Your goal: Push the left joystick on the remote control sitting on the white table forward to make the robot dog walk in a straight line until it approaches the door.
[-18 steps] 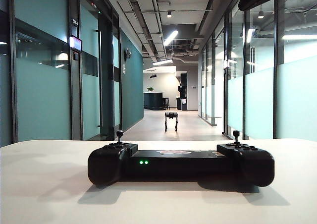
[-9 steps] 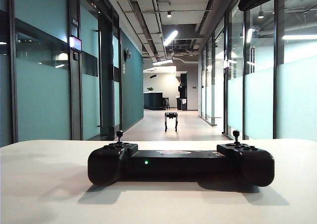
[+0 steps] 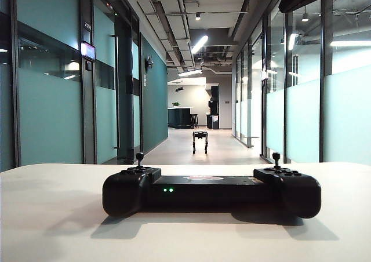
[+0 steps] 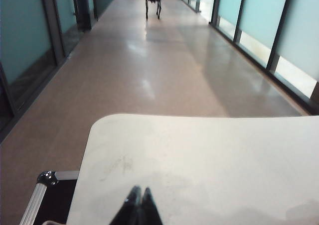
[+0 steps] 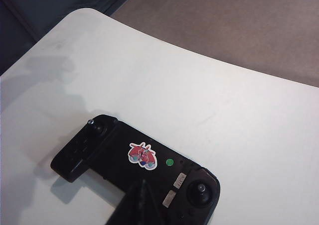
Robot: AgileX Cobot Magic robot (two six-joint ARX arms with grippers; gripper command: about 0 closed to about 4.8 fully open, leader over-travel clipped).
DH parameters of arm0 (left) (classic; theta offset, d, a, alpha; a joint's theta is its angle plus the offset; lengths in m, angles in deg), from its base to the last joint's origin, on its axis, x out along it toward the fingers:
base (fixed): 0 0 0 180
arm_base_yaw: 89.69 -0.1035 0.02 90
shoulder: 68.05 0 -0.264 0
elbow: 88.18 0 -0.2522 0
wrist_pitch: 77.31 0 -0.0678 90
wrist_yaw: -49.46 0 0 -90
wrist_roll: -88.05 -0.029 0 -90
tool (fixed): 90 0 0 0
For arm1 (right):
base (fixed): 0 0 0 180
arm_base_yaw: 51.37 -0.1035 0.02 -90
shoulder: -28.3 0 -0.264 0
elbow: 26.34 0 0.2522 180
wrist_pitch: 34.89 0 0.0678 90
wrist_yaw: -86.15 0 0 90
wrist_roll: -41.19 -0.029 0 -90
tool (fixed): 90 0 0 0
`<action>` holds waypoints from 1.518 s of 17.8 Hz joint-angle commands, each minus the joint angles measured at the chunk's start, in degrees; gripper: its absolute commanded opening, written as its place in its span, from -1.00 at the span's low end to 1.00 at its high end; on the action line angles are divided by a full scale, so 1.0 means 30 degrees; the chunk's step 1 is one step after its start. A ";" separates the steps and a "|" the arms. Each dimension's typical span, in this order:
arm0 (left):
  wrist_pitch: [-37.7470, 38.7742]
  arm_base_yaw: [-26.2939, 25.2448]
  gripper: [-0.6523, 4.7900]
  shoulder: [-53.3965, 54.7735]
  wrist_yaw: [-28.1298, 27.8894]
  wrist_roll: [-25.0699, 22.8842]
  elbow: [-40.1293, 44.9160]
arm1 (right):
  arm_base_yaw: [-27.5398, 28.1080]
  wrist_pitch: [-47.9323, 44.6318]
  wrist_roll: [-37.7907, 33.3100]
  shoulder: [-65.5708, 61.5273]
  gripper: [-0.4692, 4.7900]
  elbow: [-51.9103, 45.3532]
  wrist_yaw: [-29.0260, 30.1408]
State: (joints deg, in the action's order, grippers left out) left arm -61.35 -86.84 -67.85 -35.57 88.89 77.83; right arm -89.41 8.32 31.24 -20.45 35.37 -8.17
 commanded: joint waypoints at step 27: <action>-0.0415 -0.0066 -0.78 0.0007 -0.2135 -0.0124 -0.0058 | 0.0007 -0.0335 0.0051 0.0015 -0.82 0.0044 -0.0015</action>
State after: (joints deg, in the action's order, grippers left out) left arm -62.31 -87.01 -67.85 -42.08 88.76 77.83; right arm -89.41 8.32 31.24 -20.47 35.37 -8.14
